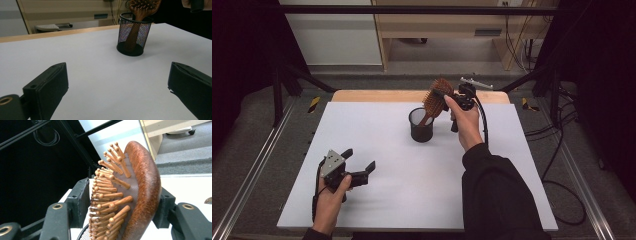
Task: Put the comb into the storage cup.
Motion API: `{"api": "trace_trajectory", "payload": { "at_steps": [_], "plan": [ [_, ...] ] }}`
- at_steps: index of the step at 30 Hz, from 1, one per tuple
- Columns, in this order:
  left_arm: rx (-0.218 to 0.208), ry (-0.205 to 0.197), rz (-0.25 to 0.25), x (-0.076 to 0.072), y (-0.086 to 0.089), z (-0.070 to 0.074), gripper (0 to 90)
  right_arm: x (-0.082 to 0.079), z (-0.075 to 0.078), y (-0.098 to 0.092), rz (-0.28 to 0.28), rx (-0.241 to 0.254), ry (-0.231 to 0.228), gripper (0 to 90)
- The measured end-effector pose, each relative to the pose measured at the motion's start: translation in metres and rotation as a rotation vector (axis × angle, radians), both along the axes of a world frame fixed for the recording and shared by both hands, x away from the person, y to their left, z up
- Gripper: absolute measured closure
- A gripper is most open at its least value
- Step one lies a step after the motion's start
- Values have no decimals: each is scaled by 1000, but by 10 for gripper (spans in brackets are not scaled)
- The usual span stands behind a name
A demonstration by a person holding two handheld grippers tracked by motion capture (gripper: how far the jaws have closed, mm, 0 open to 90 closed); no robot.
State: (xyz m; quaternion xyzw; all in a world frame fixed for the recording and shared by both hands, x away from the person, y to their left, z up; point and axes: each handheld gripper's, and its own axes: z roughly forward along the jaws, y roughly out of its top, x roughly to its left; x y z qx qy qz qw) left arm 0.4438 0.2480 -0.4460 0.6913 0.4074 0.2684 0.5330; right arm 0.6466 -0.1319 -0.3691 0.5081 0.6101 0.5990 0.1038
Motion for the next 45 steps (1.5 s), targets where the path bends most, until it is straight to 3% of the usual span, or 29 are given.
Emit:
{"api": "trace_trajectory", "payload": {
  "at_steps": [24, 45],
  "plan": [
    [5, -3, 5, 0, 0, 0, 31, 0, 2, 1, -1, 20, 10, 236],
    [-2, -3, 4, 0, 0, 0, 31, -1, 5, 4, -35, -16, 11, 73]
  ]
}}
